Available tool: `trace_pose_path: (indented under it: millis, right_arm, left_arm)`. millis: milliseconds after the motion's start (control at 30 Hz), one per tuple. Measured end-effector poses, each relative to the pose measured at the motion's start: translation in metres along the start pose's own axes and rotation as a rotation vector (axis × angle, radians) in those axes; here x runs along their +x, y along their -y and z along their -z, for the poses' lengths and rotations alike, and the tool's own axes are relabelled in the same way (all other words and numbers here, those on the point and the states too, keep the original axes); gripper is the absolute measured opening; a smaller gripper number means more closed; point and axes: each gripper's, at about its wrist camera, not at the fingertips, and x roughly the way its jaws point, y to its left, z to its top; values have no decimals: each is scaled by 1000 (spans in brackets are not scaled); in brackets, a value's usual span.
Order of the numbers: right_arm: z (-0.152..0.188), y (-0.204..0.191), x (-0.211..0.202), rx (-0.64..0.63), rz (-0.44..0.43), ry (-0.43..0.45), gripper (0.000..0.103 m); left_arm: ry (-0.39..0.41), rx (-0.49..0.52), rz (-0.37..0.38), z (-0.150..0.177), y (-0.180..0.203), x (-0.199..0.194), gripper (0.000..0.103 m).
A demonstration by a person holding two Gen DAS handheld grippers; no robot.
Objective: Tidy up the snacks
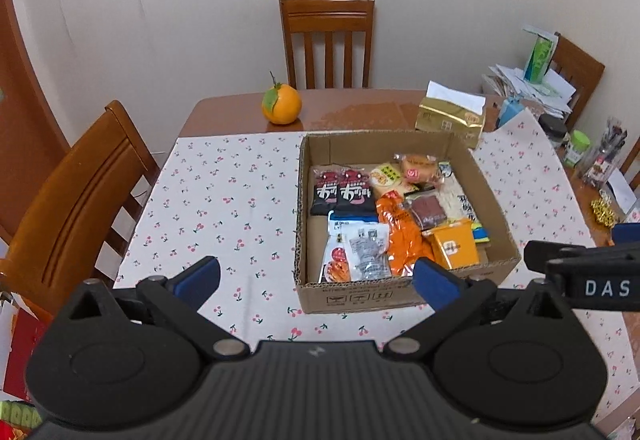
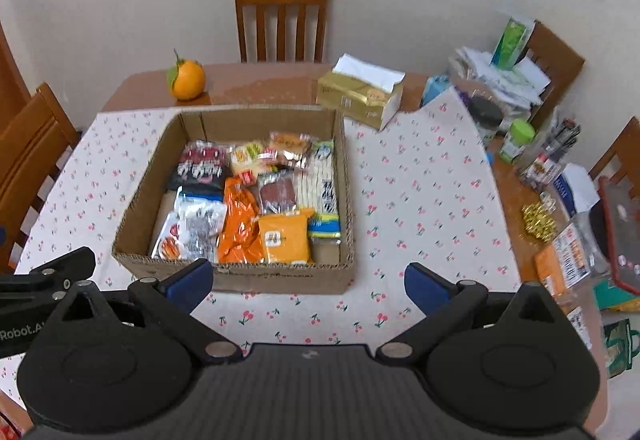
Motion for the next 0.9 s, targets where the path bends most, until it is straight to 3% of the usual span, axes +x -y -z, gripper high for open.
trace_pose_path:
  millis: [367,900]
  right_arm:
    - [-4,2,-18,18,0,41,103]
    - [-5,-3,-15,6,-15,30,103]
  left_arm:
    - [3,-32,-7,-3,-2,-10,102]
    - [-8,-22,-26,-5,0,-5,102]
